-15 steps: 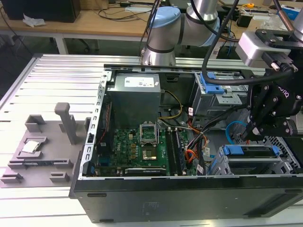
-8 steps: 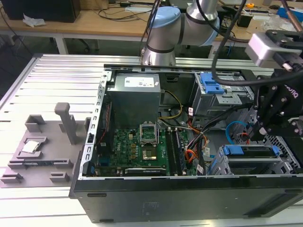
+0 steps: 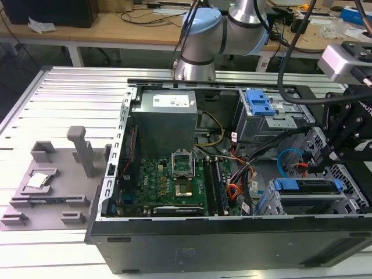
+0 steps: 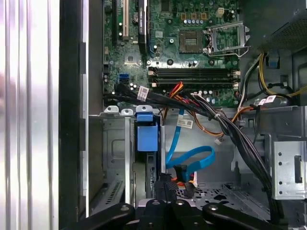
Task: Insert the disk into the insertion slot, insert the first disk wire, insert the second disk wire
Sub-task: 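Insert the first disk wire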
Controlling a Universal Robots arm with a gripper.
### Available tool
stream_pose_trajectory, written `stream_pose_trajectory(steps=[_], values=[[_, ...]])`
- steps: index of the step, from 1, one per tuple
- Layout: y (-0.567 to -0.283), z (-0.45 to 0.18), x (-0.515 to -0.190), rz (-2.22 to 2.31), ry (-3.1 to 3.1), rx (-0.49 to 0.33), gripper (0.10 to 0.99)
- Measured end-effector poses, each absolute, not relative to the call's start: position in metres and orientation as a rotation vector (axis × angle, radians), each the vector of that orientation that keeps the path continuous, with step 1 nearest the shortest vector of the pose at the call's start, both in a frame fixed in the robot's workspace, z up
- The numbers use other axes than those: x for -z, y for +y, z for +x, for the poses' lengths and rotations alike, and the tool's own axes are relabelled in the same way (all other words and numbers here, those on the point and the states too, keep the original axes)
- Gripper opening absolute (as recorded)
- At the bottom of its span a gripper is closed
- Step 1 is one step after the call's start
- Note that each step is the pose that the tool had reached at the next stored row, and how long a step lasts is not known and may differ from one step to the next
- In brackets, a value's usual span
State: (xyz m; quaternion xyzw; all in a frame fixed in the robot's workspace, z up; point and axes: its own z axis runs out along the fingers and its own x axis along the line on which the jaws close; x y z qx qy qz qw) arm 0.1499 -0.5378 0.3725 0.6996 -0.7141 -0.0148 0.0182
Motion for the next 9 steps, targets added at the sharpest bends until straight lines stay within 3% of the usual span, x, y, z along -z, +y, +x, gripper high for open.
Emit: stream_pose_trajectory(steps=[4, 7, 9], values=[[-0.5378, 0.1504, -0.3707, 2.173, -2.218, 0.046, 0.106], [-0.5378, 0.1504, -0.3702, 2.173, -2.218, 0.046, 0.302], [-0.5378, 0.1504, -0.3665, 2.17, -2.22, 0.045, 0.302]])
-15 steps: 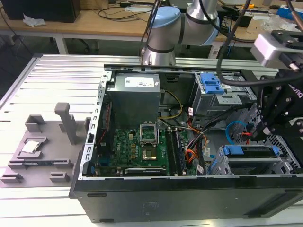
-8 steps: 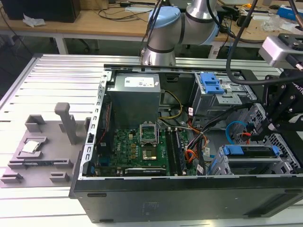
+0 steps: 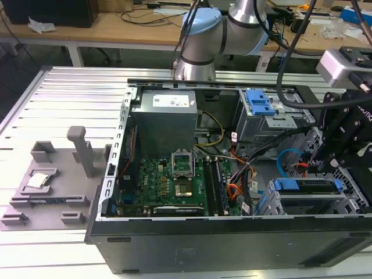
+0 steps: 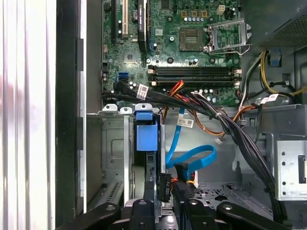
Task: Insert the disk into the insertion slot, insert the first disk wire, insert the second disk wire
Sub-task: 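Insert the first disk wire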
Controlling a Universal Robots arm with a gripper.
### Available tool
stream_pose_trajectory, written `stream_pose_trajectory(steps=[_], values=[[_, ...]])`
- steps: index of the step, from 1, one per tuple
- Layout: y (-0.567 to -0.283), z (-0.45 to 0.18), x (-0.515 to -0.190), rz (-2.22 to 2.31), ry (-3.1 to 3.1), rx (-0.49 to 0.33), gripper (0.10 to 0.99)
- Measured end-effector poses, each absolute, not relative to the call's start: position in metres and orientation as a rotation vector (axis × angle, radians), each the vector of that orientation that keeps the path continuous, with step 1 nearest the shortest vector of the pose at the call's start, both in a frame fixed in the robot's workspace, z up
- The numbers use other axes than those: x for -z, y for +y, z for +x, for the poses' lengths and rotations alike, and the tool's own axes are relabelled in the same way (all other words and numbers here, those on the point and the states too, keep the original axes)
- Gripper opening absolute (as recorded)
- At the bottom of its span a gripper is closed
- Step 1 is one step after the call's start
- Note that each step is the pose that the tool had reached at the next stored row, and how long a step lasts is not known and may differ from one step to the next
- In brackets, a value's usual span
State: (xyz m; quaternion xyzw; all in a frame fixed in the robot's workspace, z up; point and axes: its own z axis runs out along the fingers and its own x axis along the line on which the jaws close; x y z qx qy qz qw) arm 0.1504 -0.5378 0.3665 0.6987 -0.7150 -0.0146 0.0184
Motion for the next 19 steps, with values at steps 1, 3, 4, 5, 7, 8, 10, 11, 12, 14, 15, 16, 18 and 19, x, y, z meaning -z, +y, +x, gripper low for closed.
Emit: stream_pose_trajectory(steps=[1, 3, 4, 5, 7, 8, 10, 11, 12, 14, 15, 16, 18, 19], values=[[-0.5378, 0.1504, -0.364, 2.166, -2.224, 0.046, 0.302], [-0.5378, 0.1504, -0.36, 2.163, -2.227, 0.045, 0.302], [-0.5378, 0.1503, -0.359, 2.162, -2.227, 0.044, 0.302], [-0.5379, 0.1504, -0.3582, 2.161, -2.227, 0.043, 0.302], [-0.5382, 0.1504, -0.3556, 2.16, -2.226, 0.041, 0.302], [-0.5383, 0.1504, -0.3548, 2.159, -2.226, 0.04, 0.302], [-0.5384, 0.1504, -0.3548, 2.159, -2.226, 0.04, 0.302], [-0.5384, 0.1504, -0.3548, 2.159, -2.226, 0.04, 0.302], [-0.5385, 0.1503, -0.3547, 2.159, -2.226, 0.04, 0.286], [-0.5386, 0.1503, -0.3547, 2.159, -2.226, 0.04, 0.18], [-0.5386, 0.1504, -0.3547, 2.159, -2.226, 0.04, 0.18], [-0.5394, 0.1503, -0.3547, 2.159, -2.226, 0.04, 0.18], [-0.5438, 0.1504, -0.3547, 2.159, -2.226, 0.04, 0.18], [-0.5463, 0.1504, -0.3542, 2.159, -2.226, 0.04, 0.18]])
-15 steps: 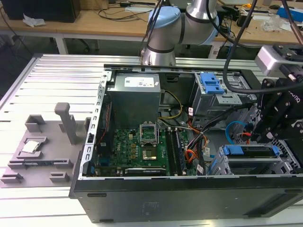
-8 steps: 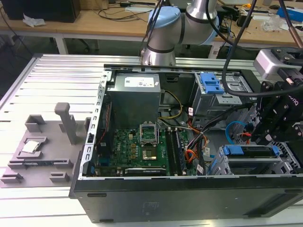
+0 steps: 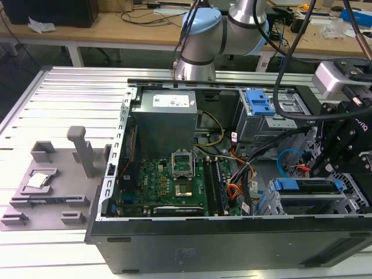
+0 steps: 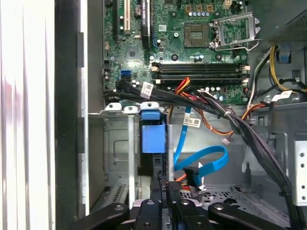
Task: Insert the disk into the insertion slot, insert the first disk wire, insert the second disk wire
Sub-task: 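Insert the first disk wire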
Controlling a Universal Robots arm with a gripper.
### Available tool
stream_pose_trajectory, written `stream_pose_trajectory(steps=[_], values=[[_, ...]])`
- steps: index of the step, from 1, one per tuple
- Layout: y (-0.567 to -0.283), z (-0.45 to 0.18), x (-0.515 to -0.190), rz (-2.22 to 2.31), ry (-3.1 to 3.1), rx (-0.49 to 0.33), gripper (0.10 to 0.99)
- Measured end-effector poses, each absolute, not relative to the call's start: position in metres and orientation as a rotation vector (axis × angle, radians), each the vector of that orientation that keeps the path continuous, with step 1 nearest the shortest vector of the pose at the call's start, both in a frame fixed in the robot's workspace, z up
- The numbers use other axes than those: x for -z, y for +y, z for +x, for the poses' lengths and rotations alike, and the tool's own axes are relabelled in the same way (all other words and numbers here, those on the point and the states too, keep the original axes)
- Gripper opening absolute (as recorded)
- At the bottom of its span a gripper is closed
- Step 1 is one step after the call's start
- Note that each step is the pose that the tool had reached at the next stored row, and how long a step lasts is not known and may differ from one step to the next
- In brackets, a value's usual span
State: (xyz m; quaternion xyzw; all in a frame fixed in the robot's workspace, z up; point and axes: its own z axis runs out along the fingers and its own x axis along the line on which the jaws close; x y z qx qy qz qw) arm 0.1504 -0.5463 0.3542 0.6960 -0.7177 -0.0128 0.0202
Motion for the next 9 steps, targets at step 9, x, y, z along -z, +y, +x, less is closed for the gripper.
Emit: stream_pose_trajectory(steps=[9], values=[[-0.5418, 0.161, -0.3439, 2.159, -2.226, 0.046, 0.18]])
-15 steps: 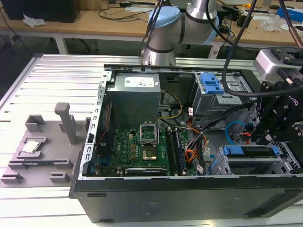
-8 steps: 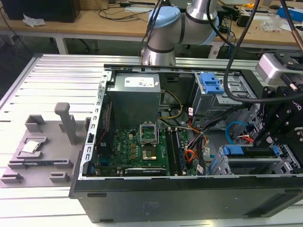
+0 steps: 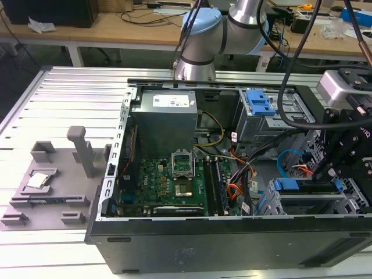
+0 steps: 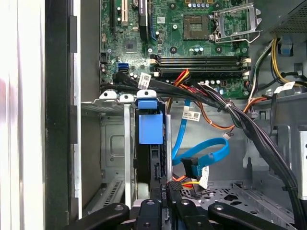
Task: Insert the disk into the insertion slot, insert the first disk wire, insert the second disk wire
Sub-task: 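Insert the first disk wire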
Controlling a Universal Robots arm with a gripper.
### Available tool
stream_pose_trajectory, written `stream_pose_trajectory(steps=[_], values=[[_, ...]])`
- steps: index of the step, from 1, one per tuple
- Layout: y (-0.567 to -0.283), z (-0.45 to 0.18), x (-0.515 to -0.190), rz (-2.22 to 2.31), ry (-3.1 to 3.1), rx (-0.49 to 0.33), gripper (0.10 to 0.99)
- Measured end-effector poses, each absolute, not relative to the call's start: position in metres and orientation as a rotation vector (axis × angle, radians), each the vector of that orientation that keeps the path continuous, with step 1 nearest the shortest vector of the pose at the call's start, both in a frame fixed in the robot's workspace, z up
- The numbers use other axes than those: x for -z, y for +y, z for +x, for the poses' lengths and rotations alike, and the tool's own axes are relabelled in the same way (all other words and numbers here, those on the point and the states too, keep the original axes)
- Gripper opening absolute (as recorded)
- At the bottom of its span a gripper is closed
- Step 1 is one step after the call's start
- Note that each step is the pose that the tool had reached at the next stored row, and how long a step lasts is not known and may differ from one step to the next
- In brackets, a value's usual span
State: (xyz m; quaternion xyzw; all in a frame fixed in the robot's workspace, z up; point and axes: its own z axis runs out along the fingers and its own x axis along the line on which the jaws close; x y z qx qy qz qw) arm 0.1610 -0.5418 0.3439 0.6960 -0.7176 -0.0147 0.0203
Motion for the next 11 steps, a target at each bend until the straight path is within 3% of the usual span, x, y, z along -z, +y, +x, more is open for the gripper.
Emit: stream_pose_trajectory(steps=[11], values=[[-0.5419, 0.1651, -0.3378, 2.159, -2.226, 0.046, 0.18]])
